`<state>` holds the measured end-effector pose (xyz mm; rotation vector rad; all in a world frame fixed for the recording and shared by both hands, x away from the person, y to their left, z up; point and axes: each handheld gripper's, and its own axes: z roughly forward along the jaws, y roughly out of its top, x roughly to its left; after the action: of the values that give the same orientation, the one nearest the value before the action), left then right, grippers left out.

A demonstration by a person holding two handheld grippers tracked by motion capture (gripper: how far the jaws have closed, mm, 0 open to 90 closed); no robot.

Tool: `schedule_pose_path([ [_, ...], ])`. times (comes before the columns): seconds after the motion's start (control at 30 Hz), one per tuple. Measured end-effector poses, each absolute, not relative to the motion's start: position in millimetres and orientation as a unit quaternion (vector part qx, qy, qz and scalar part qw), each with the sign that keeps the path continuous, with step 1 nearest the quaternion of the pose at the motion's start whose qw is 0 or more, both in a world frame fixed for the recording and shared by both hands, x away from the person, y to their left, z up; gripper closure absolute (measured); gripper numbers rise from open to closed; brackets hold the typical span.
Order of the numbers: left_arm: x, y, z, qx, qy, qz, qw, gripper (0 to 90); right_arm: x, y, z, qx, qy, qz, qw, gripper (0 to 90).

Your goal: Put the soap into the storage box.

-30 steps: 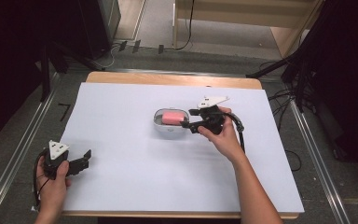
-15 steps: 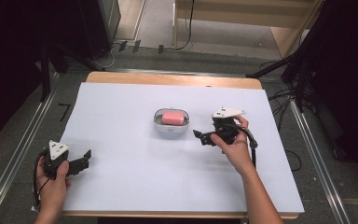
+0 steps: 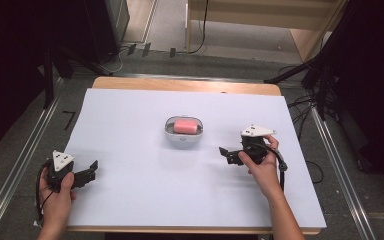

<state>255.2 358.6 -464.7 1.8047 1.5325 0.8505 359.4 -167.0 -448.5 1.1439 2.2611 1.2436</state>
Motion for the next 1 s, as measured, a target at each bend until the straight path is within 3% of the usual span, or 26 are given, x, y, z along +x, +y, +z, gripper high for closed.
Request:
schedule_pose_path([
  [1.0,255,358,-465,0.683,0.579,0.323,0.307,13.6,321,-237,-476,0.459,0.758,0.429,0.179,0.0],
])
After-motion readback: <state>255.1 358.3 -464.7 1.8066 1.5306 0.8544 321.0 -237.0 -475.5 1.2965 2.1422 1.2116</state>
